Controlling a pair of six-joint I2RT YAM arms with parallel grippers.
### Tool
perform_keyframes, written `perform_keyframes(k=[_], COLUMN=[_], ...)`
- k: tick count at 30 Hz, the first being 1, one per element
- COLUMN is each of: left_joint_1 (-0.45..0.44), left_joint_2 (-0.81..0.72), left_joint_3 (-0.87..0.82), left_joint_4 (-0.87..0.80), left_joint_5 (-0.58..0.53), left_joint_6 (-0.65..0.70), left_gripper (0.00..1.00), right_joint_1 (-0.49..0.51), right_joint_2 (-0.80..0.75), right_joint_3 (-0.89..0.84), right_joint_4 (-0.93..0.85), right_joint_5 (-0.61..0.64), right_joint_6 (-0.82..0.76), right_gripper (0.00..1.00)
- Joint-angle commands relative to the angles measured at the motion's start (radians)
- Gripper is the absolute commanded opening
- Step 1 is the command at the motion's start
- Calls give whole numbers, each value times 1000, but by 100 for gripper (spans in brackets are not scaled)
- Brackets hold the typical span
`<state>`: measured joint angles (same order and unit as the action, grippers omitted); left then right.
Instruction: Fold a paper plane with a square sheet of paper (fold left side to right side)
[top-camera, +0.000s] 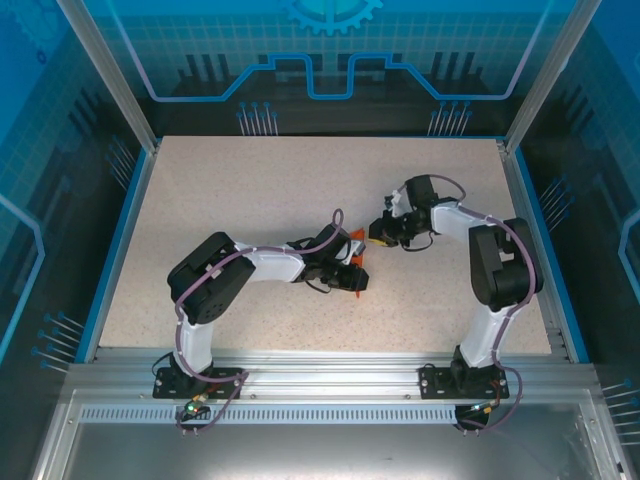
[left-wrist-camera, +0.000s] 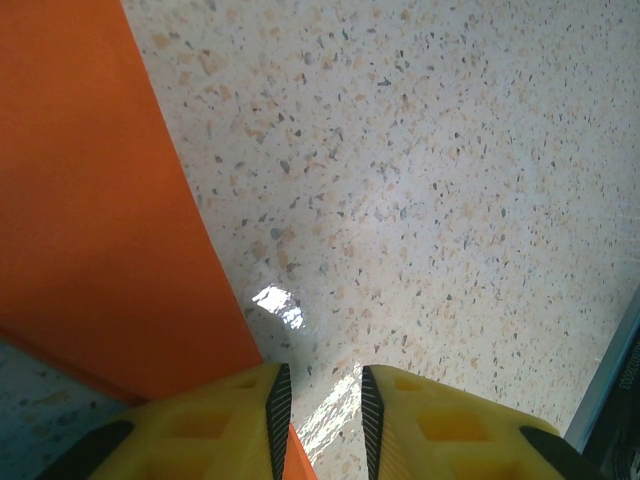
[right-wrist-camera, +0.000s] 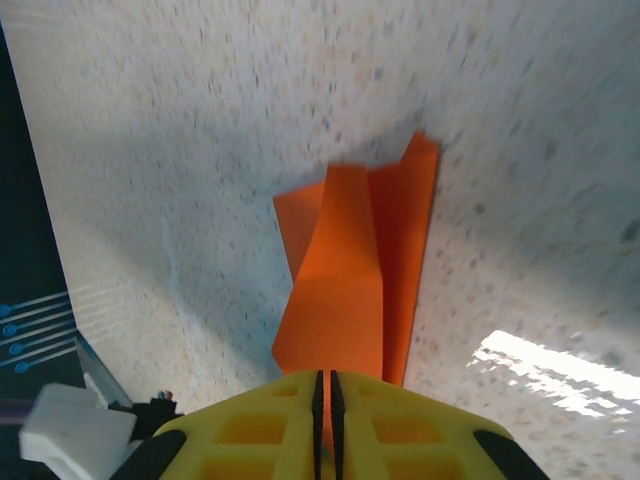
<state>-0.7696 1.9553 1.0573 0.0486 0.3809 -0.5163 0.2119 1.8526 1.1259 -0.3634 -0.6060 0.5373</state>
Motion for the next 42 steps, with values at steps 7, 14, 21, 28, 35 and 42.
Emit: perform_keyframes(k=[7, 14, 21, 28, 35, 42], left_joint_1=[-26, -25, -50, -85, -108, -123], left_joint_2=[13, 13, -17, -43, -69, -80], left_joint_3=[-42, -43, -57, -77, -103, -117], left_joint_4=[-138, -135, -151, -171, -176, -177], left_joint_5=[12, 14, 31, 33, 42, 45], left_joint_6=[22, 24, 46, 54, 59, 61], left_gripper=[30, 30, 31, 31, 31, 31], right_joint_1=[60, 71, 72, 72, 73, 73], right_joint_2=[115, 180, 231, 255, 260, 264], right_joint_3=[18, 66, 127, 133, 147, 150], right_joint_4=[84, 94, -45, -84, -101, -103], right_joint_5=[-81, -63, 76, 113, 132, 130], right_joint_6=[59, 69, 34, 36, 35, 35], right_gripper=[12, 12, 12, 12, 12, 12])
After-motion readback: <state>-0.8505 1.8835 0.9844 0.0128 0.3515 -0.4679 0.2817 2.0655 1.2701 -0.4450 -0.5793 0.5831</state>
